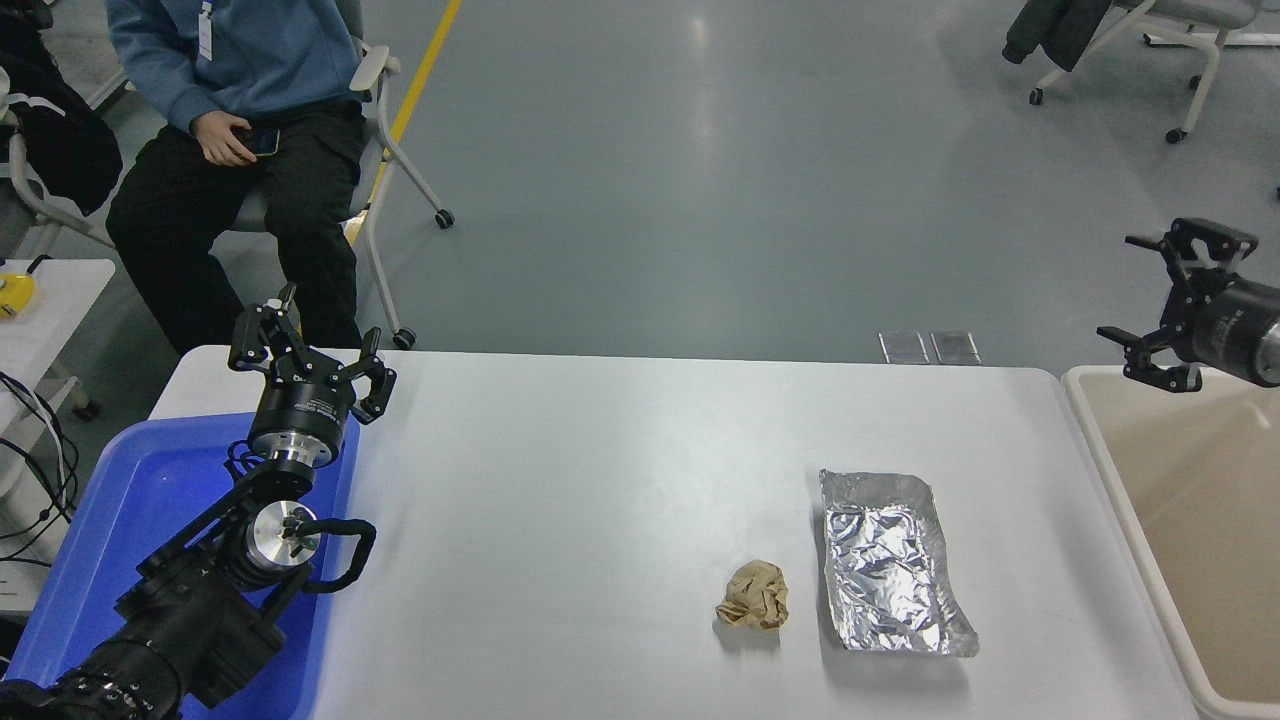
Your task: Dispose of the paper cup in the dustbin
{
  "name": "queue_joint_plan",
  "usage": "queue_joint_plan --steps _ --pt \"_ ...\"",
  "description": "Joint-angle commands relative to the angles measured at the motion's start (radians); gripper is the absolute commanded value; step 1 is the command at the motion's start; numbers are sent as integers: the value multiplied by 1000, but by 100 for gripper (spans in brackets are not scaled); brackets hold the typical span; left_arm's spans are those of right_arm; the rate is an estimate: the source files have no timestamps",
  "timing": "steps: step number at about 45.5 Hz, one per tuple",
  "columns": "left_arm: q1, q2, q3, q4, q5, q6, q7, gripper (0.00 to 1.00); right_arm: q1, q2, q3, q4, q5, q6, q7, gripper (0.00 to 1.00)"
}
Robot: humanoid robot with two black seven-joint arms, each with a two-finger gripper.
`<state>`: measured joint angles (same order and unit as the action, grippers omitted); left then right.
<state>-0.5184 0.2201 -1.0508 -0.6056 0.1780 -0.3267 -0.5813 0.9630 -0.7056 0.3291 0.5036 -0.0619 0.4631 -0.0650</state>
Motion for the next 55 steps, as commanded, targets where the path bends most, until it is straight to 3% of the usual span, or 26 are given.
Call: queue_joint_plan --steps 1,10,18,29,42,55 --pt "0 1 0 0 0 2 0 100 -44 -75 -2 222 -197 -99 88 99" --pt "0 1 0 0 0 0 0 100 -99 -69 -4 306 -311 -194 120 99" --pt "0 1 0 0 0 2 0 100 -144 -61 -2 461 -424 -365 140 99" --pt "0 1 0 1 0 0 0 100 -156 27 18 651 -404 -599 139 99" --pt "0 -1 0 1 0 0 0 100 -121 179 94 639 -30 -620 136 99" --pt "0 1 0 0 0 2 0 100 -92 320 182 521 112 -613 136 99"
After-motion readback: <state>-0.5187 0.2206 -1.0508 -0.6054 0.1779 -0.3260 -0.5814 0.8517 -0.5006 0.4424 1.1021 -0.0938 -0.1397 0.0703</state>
